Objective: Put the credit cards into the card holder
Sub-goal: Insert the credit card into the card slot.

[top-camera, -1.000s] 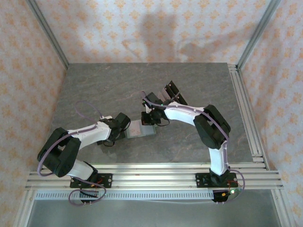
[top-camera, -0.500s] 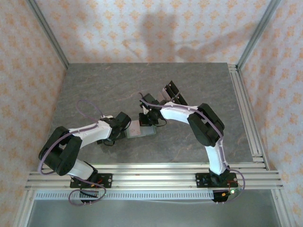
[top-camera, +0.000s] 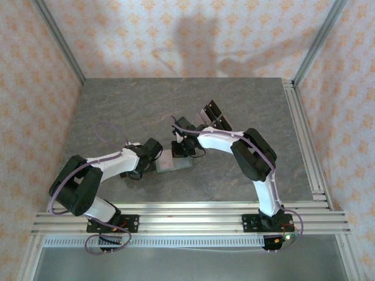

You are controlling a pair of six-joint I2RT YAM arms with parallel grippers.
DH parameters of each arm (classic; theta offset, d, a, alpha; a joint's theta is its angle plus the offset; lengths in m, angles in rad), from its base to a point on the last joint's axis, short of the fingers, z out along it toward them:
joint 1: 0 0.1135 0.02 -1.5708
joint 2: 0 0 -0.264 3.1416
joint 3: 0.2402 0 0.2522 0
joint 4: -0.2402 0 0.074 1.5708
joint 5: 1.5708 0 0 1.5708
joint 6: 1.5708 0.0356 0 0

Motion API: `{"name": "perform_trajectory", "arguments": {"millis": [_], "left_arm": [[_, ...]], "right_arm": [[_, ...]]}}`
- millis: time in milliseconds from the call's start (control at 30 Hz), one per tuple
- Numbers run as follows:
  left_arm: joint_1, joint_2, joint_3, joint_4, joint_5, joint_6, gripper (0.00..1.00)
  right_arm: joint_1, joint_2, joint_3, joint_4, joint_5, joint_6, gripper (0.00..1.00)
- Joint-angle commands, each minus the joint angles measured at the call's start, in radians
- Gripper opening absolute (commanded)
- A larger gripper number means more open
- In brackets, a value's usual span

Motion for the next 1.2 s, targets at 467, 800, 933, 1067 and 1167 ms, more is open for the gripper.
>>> {"name": "perform_trajectory", "arguments": {"millis": [467, 800, 933, 1067, 1167], "left_arm": [[-0.007, 0.036, 0.014, 0.090, 0.005, 0.008, 1.00], [-0.007, -0.070, 0.037, 0.008, -0.033, 0.017, 1.00], [-0.007, -0.068, 0.030, -0.011, -0.056, -0.004, 1.00], [-0.007, -0.067, 0.021, -0.030, -0.082, -0.029, 1.00], [-0.007, -0.067, 0.016, -0.042, -0.097, -0.043, 1.00]], "right_arm": [[0.047, 0.018, 0.056, -0.029, -0.003, -0.001, 0.00], [0.019, -0.054, 0.017, -0.018, 0.000, 0.005, 0.00], [0.019, -0.046, 0.008, -0.008, -0.013, 0.012, 0.00], [0.021, -0.040, -0.006, -0.006, -0.016, 0.014, 0.00], [0.025, -0.034, -0.011, -0.004, -0.019, 0.014, 0.00]]}}
